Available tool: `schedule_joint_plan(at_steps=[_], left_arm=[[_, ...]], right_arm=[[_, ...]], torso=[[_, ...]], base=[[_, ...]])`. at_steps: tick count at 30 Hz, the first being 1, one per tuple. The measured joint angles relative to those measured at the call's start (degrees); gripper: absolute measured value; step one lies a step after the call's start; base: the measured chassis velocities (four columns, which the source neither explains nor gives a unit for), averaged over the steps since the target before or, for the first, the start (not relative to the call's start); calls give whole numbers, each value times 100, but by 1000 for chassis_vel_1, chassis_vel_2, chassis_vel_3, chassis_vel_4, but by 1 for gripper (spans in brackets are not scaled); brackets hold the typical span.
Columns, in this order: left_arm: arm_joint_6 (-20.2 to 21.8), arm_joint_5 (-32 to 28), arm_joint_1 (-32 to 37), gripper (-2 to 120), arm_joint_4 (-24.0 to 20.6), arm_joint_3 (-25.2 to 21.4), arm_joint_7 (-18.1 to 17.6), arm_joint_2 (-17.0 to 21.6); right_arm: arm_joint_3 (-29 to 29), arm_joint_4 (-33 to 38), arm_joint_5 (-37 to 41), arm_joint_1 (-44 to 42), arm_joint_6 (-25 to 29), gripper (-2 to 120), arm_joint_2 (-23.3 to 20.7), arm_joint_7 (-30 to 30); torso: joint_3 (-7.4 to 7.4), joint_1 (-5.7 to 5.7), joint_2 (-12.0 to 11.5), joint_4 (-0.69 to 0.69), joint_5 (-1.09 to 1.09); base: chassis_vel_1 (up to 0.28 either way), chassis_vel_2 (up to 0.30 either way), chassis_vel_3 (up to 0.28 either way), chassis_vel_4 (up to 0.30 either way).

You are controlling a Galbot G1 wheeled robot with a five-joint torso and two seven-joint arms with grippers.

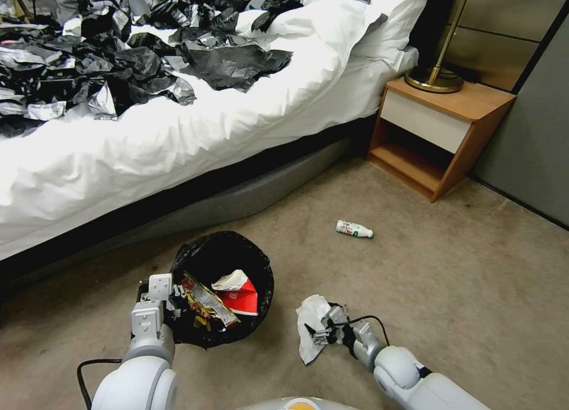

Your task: Pick up the trash bin, then pick up the garbage from the floor and place it into the trash bin.

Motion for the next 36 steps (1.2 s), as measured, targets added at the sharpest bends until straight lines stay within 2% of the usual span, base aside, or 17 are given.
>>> schedule_joint_plan(at_steps=[11,15,19,22,23,25,27,29,31,33,34,36], left_arm=[[-2,0,-21,1,17,-11,-1,-13],[-5,-6,-18,1,23,-29,-3,-6],[-7,-12,-25,1,35,-31,-5,-5],[-9,-15,-35,1,49,-31,-6,-5],[-9,-15,-35,1,49,-31,-6,-5],[-9,-17,-42,1,54,-30,-7,-3],[-9,-17,-44,1,55,-30,-8,-3],[-9,-19,-45,1,60,-29,-8,-1],[-9,-20,-48,1,60,-28,-8,-1],[-9,-21,-52,1,60,-28,-8,1],[-9,-21,-52,1,60,-28,-8,1],[-9,-23,-53,1,60,-26,-9,1]], right_arm=[[-17,-588,-312,93,232,100,359,-98],[35,-774,-402,106,357,96,425,-137],[77,-825,-447,83,419,87,427,-152],[120,-846,-464,52,471,75,396,-167],[120,-846,-464,52,471,75,396,-167],[151,-844,-464,46,487,63,357,-172],[157,-839,-465,44,489,60,349,-174],[166,-819,-466,37,502,51,341,-176],[173,-809,-466,37,504,48,337,-176],[185,-775,-466,40,505,39,310,-165],[185,-775,-466,40,505,39,310,-165],[186,-763,-466,51,508,29,291,-146]], torso=[[0,0,0,0,1],[0,0,0,0,0],[-1,0,0,-1,-1],[-1,0,1,1,2],[-1,0,1,1,2],[-1,0,1,1,3],[-1,0,0,2,2],[-1,0,1,1,3],[-1,0,0,1,1],[0,0,0,1,0],[0,0,0,1,0],[-1,0,0,0,0]], base=[[0,0,0,0],[0,0,0,0],[0,0,0,0],[0,0,0,0],[0,0,0,0],[0,0,0,0],[0,0,0,0],[0,0,0,0],[0,0,0,0],[0,0,0,0],[0,0,0,0],[0,0,0,0]])
